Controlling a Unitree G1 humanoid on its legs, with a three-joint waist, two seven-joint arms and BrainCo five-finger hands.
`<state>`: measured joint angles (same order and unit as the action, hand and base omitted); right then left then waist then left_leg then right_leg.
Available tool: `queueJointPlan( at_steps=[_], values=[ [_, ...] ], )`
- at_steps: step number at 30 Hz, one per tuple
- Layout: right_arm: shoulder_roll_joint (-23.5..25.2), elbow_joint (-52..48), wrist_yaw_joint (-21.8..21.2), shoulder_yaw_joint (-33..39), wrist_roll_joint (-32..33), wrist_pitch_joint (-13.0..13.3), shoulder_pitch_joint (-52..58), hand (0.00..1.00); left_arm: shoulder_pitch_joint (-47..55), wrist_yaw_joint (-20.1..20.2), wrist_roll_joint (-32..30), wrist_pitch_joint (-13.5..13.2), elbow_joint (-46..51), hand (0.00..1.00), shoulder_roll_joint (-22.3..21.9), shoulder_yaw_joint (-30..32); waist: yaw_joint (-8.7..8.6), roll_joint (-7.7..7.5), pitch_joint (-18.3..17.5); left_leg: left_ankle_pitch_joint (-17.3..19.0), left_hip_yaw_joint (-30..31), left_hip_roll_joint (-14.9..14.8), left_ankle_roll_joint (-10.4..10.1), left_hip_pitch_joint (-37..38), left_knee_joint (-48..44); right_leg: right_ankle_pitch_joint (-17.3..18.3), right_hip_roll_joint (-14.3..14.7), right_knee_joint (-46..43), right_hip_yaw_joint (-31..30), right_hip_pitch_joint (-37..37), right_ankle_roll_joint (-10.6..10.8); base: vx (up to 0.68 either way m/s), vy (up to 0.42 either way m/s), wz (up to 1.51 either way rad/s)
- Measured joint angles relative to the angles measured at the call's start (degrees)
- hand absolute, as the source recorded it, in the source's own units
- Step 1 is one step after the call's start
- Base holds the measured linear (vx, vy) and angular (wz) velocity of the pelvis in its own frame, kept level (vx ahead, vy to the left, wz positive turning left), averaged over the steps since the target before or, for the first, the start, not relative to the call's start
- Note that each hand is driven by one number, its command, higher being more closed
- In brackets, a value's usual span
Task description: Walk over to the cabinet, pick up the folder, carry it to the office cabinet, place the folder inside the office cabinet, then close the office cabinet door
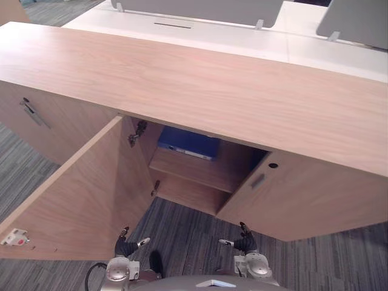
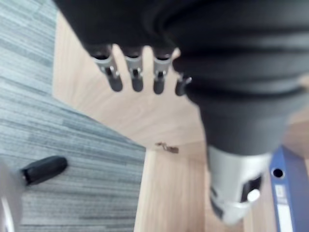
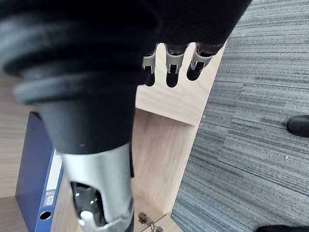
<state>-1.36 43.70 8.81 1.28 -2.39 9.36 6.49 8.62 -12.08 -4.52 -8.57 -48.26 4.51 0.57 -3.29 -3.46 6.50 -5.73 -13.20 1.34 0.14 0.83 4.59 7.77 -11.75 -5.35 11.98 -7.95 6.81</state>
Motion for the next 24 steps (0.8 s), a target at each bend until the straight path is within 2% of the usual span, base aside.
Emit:
queueJointPlan(
  at_steps=[2, 3, 5, 7, 10, 13, 15, 17, 19, 20, 21, 23, 24],
  values=[
    [0.3, 0.0, 0.0, 0.0, 0.0, -0.1, -0.4, 0.0, 0.4, 0.0, 0.0, 0.0, 0.2, 0.0, 0.1, 0.2, 0.14, 0.08, 0.0, 0.0, 0.7, -0.3, 0.0, 1.4, 0.0, -1.1, 0.5, -0.2, 0.0, -1.7, -0.5, 0.14, 0.004, 0.32],
    [0.5, 0.1, 0.0, -0.1, -0.1, -0.1, -0.4, 0.0, 1.1, -0.2, 0.5, 0.0, 0.6, 0.0, 0.1, 0.7, 0.32, 0.17, -0.1, 0.0, 0.8, -1.0, 0.0, 2.6, 0.0, -2.0, 1.2, -0.6, -0.1, -2.5, -1.5, 0.07, -0.014, 0.13],
    [0.5, 0.0, 0.0, -0.2, -0.1, 0.0, -1.5, 0.0, 2.0, -0.2, 1.7, 0.0, 1.0, 0.0, 0.1, 1.6, 1.26, 0.32, -0.2, 0.0, 0.8, -2.0, 0.0, 3.7, 0.0, -3.2, 2.2, -1.5, -0.2, -3.0, -2.1, 0.05, -0.031, 0.04],
    [0.3, 0.1, 0.1, -0.2, -0.1, 0.0, -2.5, 0.0, 2.8, -0.6, 3.4, -0.1, 1.0, 0.0, -0.2, 2.9, 1.54, 0.21, -0.3, -0.1, 1.1, -2.1, -0.2, 4.4, 0.0, -3.3, 2.3, -1.3, 0.0, -4.0, -2.2, -0.01, -0.038, 0.09],
    [0.0, 0.3, 0.1, -0.4, 0.0, 0.0, -2.9, 0.0, 3.4, -3.1, 7.1, -0.1, 1.2, 0.0, -1.1, 6.5, 1.66, 1.14, 0.2, -0.5, 2.5, -2.1, -0.7, 4.3, 0.4, -3.2, 2.3, -1.4, 1.3, -4.3, -2.3, -0.07, -0.023, 0.09],
    [0.0, 2.2, 0.2, -0.6, 0.4, 0.0, -3.0, 0.0, 4.7, -5.2, 10.5, -0.7, 2.8, 0.0, -1.1, 8.9, 1.95, 1.55, 0.6, -1.1, 3.6, -1.4, -0.6, 4.1, 0.5, -0.7, 1.7, -1.4, 1.6, -4.5, -3.0, -0.16, -0.027, 0.07],
    [0.3, 2.5, 0.2, -0.6, 0.4, -0.3, -2.7, 0.0, 4.5, -5.4, 11.3, -0.9, 2.8, 0.0, -1.0, 10.1, 2.11, 1.01, 0.9, -1.7, 4.3, -0.4, -0.8, 4.0, 0.5, 2.9, 0.7, -0.9, 1.5, -5.2, -1.4, -0.2, -0.044, 0.28],
    [-0.2, 2.6, 0.2, -0.5, 0.4, -0.7, -2.0, 0.0, 5.0, -5.6, 11.9, -1.2, 3.8, 0.0, -2.1, 10.9, 1.44, 1.87, 1.3, -2.1, 5.8, -0.8, -0.8, 3.9, 0.5, 3.5, 1.7, -1.3, 2.9, -5.9, -0.5, -0.23, -0.038, 0.47],
    [-0.4, 2.4, 0.3, -0.5, 0.4, -0.7, -2.0, 0.0, 6.2, -6.0, 12.8, -1.5, 5.8, 0.0, -3.0, 11.7, 1.42, 2.51, 0.8, -1.6, 6.3, -1.2, -0.8, 2.7, 0.5, 3.5, 2.2, -0.1, 3.1, -5.8, -0.5, -0.16, -0.003, 0.33],
    [-0.6, 2.4, 0.4, -0.5, 0.4, -0.6, -2.0, 0.0, 6.4, -6.1, 13.1, -1.6, 6.2, 0.0, -3.2, 12.3, 1.53, 2.31, 0.7, -1.8, 6.0, -1.2, -0.1, 2.4, 0.3, 3.5, 2.0, 0.4, 3.1, -5.7, -0.5, -0.1, 0.038, 0.14],
    [-1.2, 2.4, 0.4, -0.7, 0.3, -0.6, -1.7, 0.0, 7.0, -6.5, 13.5, -1.7, 7.3, 0.0, -3.7, 14.0, 2.45, 2.21, 0.4, -1.8, 4.8, -1.0, 0.5, 2.3, 0.1, 3.5, 2.0, 0.9, 2.6, -4.9, -0.6, -0.02, 0.043, 0.05],
    [-1.5, 2.3, 0.5, -0.6, 0.3, -0.7, -1.4, 0.0, 7.1, -7.1, 14.7, -2.0, 9.3, 0.0, -3.3, 16.8, 2.77, 2.46, 0.1, -2.3, 5.2, -1.2, 0.4, 1.4, 0.4, 3.3, 3.1, 1.1, 1.9, -4.0, -1.0, 0.0, 0.032, 0.14],
    [-1.4, 2.3, 0.5, -0.5, 0.3, -0.7, -1.2, 0.0, 7.6, -7.7, 15.6, -2.6, 11.3, 0.0, -3.3, 18.6, 2.77, 1.62, 0.3, -2.2, 5.2, -0.8, 0.4, 1.3, 0.5, 3.1, 3.4, 1.1, 1.2, -3.9, -1.1, 0.0, 0.016, 0.15]
  ],
)
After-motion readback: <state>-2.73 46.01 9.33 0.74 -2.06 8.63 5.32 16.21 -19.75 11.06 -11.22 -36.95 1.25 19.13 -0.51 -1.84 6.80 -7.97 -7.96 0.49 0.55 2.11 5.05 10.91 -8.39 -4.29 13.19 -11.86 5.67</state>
